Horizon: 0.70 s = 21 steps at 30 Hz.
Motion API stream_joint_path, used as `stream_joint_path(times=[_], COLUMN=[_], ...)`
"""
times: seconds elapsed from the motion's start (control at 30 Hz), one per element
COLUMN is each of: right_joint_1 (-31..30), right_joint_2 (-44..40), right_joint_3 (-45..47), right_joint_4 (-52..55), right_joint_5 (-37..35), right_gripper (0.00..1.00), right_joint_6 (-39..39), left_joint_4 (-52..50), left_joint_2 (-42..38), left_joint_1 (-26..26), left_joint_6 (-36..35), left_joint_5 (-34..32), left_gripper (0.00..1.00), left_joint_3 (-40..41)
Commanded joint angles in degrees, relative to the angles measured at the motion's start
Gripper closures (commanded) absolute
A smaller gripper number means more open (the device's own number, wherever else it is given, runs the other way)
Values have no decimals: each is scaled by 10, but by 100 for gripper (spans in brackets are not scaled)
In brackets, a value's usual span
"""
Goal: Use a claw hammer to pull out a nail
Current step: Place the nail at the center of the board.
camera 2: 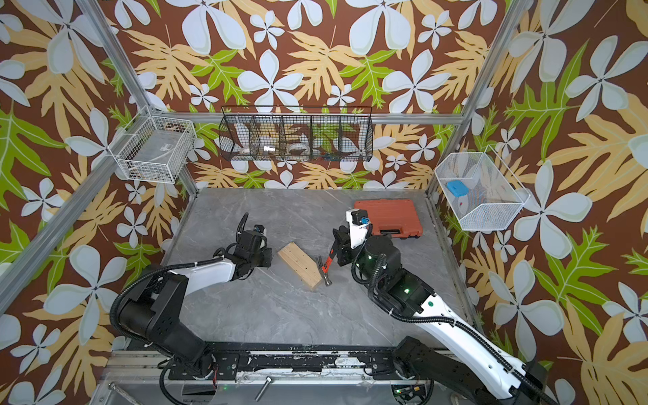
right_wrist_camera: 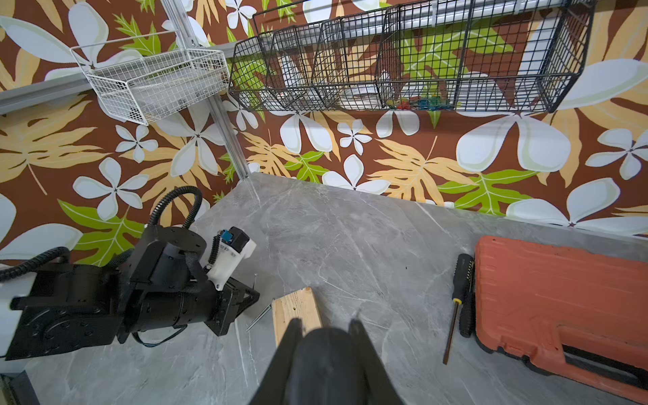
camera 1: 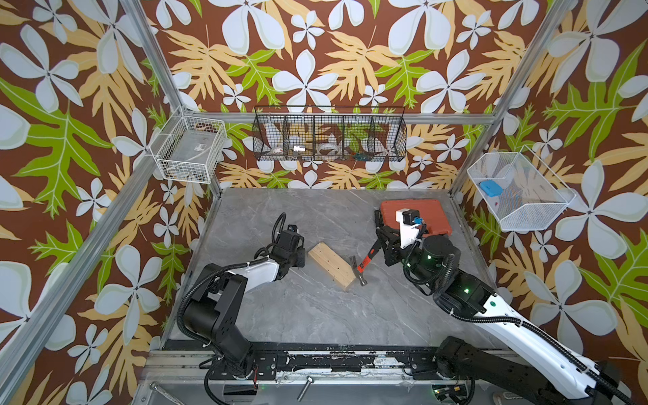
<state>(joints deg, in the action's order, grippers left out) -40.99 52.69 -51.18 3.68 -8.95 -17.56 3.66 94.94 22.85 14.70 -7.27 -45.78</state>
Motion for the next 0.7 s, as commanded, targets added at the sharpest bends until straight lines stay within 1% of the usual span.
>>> stream_joint_path(times=[0.0,0.27,0.53,0.67], right_joint_1=[1,21,44,60], right_joint_2=[-5,-14,-32,-42], right_joint_3=[7,34,65,84], right_joint_4=[-65,-93,-124,-145], right_joint_5=[-10,-2,0,5], right_gripper=[100,100,100,100], right_joint_6=[-18,-50,-84,-107], left_joint_4=[-16,-17,-19,-22], left_joint_2=[24,48,47,33], left_joint_1=[-4,-13,-14,-14], left_joint_6=[14,29,35,35], left_joint_5=[2,4,9,9], left_gripper=[93,91,79,75], left_joint_3=[-15,-20,-15,-15])
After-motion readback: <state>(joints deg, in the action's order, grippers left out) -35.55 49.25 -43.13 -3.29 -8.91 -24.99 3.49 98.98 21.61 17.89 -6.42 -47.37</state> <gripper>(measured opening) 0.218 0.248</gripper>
